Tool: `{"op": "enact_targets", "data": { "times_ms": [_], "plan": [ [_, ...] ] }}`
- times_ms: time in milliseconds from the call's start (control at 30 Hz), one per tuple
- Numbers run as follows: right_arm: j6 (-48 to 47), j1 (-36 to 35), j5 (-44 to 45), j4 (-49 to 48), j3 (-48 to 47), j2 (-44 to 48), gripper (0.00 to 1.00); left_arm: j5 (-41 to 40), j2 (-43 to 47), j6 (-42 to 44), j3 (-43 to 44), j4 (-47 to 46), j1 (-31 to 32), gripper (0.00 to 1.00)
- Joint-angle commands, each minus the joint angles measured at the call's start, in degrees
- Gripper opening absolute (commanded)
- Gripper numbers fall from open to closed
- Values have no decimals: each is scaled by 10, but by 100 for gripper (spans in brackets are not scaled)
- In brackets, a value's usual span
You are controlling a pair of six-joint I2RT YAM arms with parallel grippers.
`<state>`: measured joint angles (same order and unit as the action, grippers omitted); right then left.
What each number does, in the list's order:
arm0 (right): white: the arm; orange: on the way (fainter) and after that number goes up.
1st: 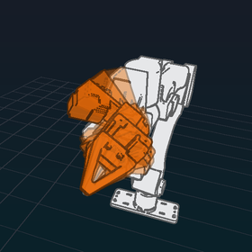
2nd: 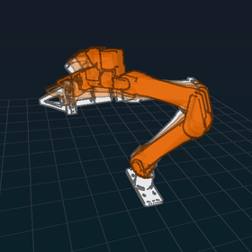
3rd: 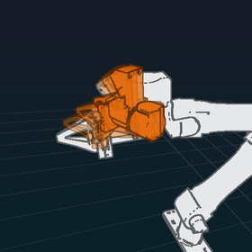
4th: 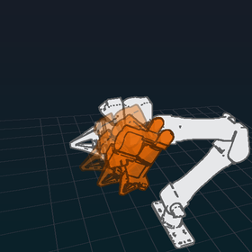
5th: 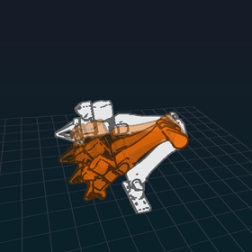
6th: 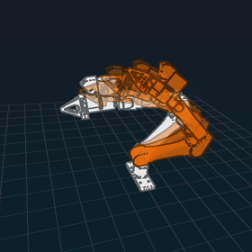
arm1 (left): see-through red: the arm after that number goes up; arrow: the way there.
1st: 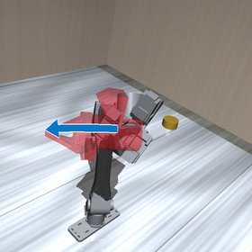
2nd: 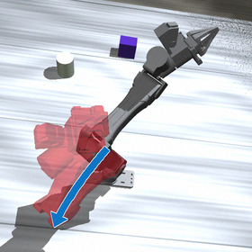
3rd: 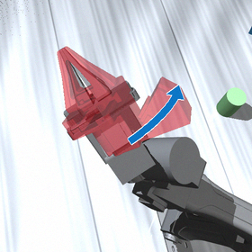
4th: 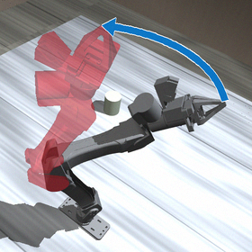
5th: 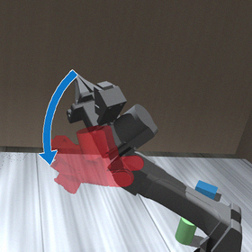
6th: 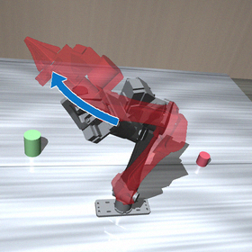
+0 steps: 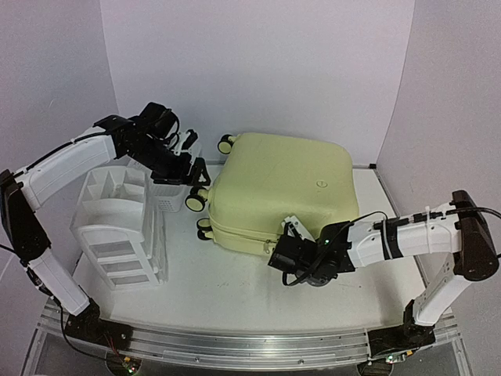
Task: Open, take out, and arrange the luggage
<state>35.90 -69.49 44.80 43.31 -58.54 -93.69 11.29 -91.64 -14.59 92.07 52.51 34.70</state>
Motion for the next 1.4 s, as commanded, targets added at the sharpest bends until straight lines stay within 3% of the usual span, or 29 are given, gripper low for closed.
{"op": "enact_targets", "data": {
  "times_ms": [0, 167, 333, 467, 833, 1033, 1367],
  "plan": [
    [-82, 9, 7, -57, 15, 33, 0, 33, 52, -119, -10, -12, -1, 99],
    [-138, 9, -14, -169, 58, 66, 0, 9, 94, -375, -33, -10, -4, 99],
    [-174, 9, -13, -187, 53, 56, 0, -8, 98, -633, -53, -5, -10, 98],
    [-209, 9, -16, -205, 63, 62, 0, 29, 60, -752, -64, -10, -10, 95],
    [-307, 11, -55, -274, 85, 80, 0, -23, -30, -871, -35, -15, 24, 95],
    [-323, 18, -53, -291, 87, 61, 0, -63, -78, -877, 1, -18, 44, 92],
    [-268, 56, -40, -311, 182, 141, 0, -139, -91, -867, -14, -18, 44, 57]
  ]
}}
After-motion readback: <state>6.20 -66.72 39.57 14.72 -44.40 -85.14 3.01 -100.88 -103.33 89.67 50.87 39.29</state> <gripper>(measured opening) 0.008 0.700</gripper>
